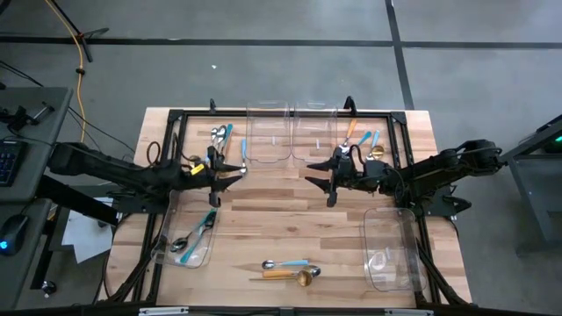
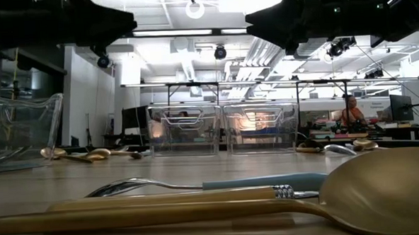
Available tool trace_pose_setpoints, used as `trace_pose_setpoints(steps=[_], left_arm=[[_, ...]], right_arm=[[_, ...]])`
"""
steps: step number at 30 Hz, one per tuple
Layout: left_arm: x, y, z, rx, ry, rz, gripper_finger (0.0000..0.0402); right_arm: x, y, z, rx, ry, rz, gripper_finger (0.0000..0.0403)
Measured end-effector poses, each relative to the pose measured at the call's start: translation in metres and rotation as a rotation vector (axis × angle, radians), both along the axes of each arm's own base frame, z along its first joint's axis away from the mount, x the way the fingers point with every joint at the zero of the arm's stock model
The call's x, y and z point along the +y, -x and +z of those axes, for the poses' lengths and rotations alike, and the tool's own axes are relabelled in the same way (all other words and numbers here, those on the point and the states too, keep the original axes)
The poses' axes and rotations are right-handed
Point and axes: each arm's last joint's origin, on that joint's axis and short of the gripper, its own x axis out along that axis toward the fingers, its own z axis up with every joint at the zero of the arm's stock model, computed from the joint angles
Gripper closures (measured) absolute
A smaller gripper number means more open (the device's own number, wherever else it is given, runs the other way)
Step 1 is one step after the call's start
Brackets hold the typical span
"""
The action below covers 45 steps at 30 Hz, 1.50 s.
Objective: Sort silverware by color (type)
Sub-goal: Put the black spoon into the bottom left transparent bin
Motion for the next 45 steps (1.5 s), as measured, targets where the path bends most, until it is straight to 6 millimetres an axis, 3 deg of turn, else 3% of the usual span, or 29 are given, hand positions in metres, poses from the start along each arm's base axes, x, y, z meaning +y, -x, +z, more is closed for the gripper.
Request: trace_pose_setpoints(steps=[18, 36, 41, 45], left_arm=[[-0.003, -0.017, 0.005, 0.023, 0.041, -0.059, 0.0291], [-0.003, -0.017, 0.007, 0.018, 0.017, -0.048, 0.0291], [-0.003, -0.017, 0.007, 0.019, 0.014, -0.047, 0.0291], [-0.003, -0.017, 0.006, 0.019, 0.016, -0.047, 0.0291]], right_arm=[[0.000, 0.000, 0.001, -0.003, 0.043, -0.004, 0.0240], [0.000, 0.000, 0.000, -0.004, -0.013, -0.001, 0.0240], [-0.007, -0.004, 0.012, -0.045, -0.205, -0.243, 0.0240], [-0.021, -0.008, 0.037, 0.034, -0.159, -0.521, 0.0240]])
